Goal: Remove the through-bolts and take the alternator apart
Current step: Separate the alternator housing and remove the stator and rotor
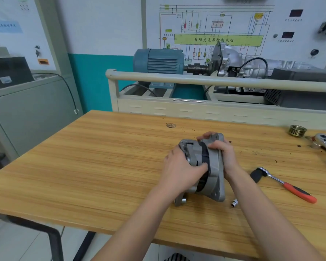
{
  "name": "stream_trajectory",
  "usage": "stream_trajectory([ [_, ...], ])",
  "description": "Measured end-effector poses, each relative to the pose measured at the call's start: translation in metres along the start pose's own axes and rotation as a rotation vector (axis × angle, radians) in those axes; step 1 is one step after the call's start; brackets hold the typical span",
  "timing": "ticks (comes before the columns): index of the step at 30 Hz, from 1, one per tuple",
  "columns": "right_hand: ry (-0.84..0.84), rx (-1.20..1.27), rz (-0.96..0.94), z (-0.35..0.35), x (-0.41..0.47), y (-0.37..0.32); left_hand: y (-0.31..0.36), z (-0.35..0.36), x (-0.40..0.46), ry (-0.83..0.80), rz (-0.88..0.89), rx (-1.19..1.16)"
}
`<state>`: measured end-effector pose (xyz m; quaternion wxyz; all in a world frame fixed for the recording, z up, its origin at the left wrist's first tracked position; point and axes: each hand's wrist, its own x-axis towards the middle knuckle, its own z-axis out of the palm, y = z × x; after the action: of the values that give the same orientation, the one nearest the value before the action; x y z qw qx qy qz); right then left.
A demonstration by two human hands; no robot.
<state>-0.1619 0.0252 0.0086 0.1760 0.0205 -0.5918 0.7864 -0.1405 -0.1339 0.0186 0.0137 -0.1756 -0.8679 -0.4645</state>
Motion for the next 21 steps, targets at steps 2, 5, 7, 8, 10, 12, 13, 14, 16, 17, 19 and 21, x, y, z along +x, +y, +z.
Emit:
stream_trajectory([
  [2, -0.017, -0.048, 0.027, -0.003, -0.001, 0.002, -0.002, 0.002, 0.001, 0.007, 0.026, 0.028],
  [5, -0.014, -0.073, 0.034, -0.003, -0.005, 0.002, -0.01, 0.001, -0.002, 0.06, 0.095, 0.03],
  [7, -0.006, -0.11, 0.038, -0.003, -0.006, 0.002, -0.014, 0.001, -0.002, 0.068, 0.134, 0.039],
  [8, -0.007, -0.158, 0.05, -0.003, -0.008, 0.001, -0.016, 0.0, 0.0, 0.07, 0.144, 0.032],
  [10, -0.013, -0.27, 0.071, -0.004, -0.011, -0.003, -0.02, -0.003, 0.003, 0.08, 0.156, -0.036],
  [12, -0.023, -0.352, 0.068, -0.004, -0.015, -0.007, -0.023, -0.005, 0.007, 0.092, 0.143, -0.149],
  [13, -0.027, -0.374, 0.063, -0.005, -0.017, -0.009, -0.024, -0.006, 0.01, 0.096, 0.138, -0.192],
  [14, -0.032, -0.383, 0.062, -0.006, -0.019, -0.011, -0.025, -0.008, 0.013, 0.089, 0.136, -0.227],
  [16, -0.037, -0.398, 0.071, -0.008, -0.022, -0.014, -0.023, -0.011, 0.019, 0.048, 0.126, -0.276],
  [17, -0.039, -0.402, 0.079, -0.01, -0.023, -0.016, -0.022, -0.013, 0.023, 0.03, 0.116, -0.29],
  [19, -0.043, -0.393, 0.097, -0.012, -0.025, -0.019, -0.021, -0.016, 0.029, 0.021, 0.084, -0.323],
  [21, -0.045, -0.394, 0.11, -0.013, -0.027, -0.022, -0.02, -0.017, 0.034, 0.009, 0.054, -0.361],
])
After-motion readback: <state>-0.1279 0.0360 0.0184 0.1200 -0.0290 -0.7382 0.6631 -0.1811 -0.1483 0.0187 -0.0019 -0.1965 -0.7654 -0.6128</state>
